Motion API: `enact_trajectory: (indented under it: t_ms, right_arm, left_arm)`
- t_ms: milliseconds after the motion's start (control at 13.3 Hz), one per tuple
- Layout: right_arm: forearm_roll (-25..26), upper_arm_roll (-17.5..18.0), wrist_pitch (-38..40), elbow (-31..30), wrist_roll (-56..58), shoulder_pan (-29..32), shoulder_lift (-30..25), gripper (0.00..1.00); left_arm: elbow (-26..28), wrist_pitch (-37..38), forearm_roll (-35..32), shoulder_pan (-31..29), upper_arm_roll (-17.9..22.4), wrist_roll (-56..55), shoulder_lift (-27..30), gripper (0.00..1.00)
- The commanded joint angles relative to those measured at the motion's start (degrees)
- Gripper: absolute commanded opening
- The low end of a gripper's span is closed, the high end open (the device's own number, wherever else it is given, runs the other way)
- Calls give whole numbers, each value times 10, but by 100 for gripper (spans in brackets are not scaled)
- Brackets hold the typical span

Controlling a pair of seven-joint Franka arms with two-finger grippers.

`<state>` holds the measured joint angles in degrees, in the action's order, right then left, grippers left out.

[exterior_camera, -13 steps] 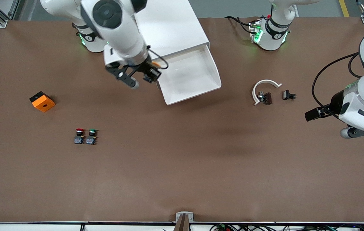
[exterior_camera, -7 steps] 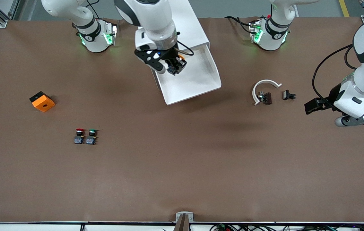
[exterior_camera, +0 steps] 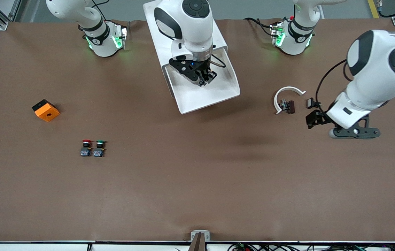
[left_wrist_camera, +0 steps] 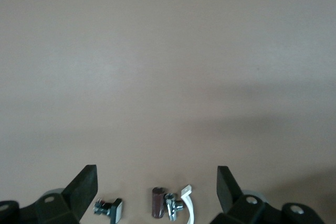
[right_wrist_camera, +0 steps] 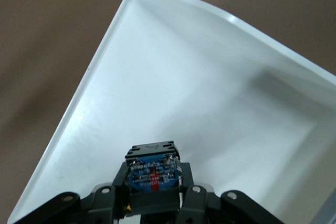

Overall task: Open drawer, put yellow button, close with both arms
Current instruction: 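Lower the yellow button into the drawer and open the right gripper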

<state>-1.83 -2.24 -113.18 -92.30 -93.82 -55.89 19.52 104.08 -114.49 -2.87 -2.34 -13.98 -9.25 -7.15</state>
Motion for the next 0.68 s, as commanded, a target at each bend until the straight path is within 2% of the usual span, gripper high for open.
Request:
enact_trajectory:
  t_ms: [0, 75, 150, 225, 451, 601]
  right_arm:
    - [15, -8, 9, 26, -10, -8, 11, 15]
    - [13, -8, 10, 34, -11, -7, 15, 81]
    - [14, -9, 12, 38, -10, -5, 20, 94]
    - [14, -9, 12, 41, -10, -4, 21, 100]
    - [15, -9, 10, 46, -8, -3, 25, 100]
    - [11, -12, 18, 71, 5, 10, 25, 100]
  left_arm:
    - [40, -35, 0, -4, -11, -10, 21, 100]
    - [42, -36, 0, -6, -11, -15, 14, 100]
    - [44, -36, 0, -6, -11, -16, 11, 100]
    - [50, -36, 0, -6, -11, -16, 10, 100]
    - [53, -33, 0, -6, -11, -16, 9, 100]
    - [60, -31, 0, -5, -12, -21, 13, 100]
